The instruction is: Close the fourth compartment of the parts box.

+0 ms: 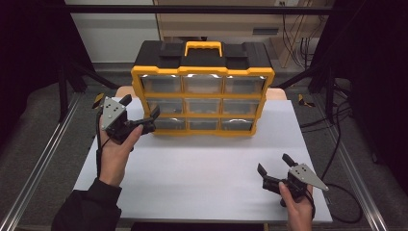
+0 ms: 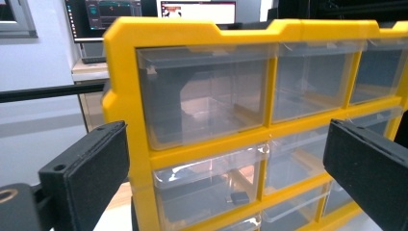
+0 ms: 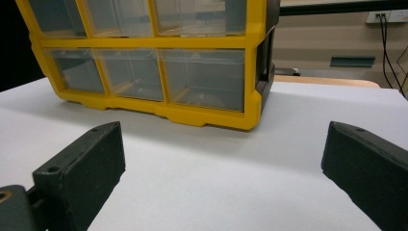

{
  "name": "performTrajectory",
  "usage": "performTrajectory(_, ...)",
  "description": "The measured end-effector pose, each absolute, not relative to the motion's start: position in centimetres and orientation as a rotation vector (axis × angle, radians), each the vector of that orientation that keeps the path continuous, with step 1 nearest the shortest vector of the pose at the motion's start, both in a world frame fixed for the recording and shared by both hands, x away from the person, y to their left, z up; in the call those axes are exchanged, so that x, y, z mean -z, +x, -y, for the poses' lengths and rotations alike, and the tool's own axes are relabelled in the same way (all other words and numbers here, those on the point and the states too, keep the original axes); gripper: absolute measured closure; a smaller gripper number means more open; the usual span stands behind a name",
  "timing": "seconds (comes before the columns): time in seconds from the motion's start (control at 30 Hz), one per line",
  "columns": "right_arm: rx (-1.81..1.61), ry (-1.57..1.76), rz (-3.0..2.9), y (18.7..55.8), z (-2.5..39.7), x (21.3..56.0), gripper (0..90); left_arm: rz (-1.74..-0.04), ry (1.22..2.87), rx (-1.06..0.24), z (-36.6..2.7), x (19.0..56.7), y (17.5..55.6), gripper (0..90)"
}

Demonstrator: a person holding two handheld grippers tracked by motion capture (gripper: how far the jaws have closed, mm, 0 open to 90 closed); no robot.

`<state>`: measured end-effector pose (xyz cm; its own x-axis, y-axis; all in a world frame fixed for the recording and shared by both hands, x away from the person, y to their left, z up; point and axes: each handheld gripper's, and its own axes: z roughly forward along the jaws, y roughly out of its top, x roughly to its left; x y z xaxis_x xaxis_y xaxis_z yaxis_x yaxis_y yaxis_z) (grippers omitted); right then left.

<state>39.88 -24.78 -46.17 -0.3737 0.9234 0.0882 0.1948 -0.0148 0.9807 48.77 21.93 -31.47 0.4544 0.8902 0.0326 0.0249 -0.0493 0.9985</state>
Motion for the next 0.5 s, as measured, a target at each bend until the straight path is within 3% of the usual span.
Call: performTrajectory(0.5, -1.444, 1.181, -1.619, 39.8, 24.7, 46.1, 1.8, -0.834, 1.432, -0.868, -24.6, 30.3, 48.5, 0.8)
